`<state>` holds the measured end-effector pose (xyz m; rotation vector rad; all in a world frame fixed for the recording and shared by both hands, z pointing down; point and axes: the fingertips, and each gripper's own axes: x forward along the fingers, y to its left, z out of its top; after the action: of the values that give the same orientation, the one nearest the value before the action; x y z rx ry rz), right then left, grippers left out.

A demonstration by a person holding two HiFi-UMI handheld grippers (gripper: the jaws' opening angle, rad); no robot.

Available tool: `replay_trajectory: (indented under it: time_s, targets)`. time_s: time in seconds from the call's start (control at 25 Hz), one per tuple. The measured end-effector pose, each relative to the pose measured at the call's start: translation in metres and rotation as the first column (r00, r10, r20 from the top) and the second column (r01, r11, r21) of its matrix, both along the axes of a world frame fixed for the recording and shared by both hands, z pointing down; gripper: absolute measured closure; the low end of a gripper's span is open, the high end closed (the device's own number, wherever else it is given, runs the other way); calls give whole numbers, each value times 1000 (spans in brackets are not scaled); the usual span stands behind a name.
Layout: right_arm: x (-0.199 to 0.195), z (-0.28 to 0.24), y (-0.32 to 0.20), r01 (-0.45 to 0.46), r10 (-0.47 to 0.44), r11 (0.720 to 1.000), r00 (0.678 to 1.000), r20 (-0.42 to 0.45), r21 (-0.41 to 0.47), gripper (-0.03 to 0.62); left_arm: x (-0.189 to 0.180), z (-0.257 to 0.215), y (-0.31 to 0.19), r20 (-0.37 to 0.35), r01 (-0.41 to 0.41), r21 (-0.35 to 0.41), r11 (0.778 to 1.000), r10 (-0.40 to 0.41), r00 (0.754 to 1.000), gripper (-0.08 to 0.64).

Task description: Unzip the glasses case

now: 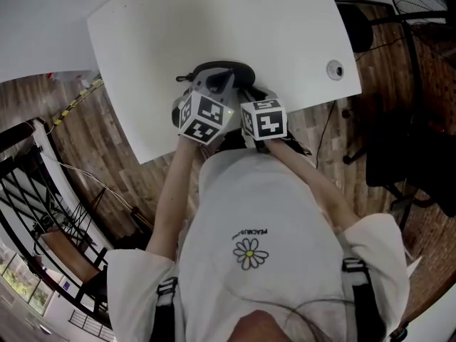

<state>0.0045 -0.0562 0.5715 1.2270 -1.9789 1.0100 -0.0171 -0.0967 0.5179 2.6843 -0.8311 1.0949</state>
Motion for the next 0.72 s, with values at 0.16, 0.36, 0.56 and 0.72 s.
replay_trajectory:
  time_s: [0.16,0.36,0.56,0.72]
  targets:
    - [1,0,1,20,-19,1000,999,-33,11,557,0,2,0,-12,7,5,1000,-6,1000,546]
    - [6,-3,6,60,-60,998,998,-18,-1,581,1,1,-1,-36,19,2,1000,-19,999,546]
    - [7,-2,8,127,-127,992,990,-53,0,583,0,2,2,-31,37,-5,999,-37,999,548]
    - [26,-2,-1,114,-111,993,989,-94,24,584,0,2,2,-11,43,2,999,-43,999,548]
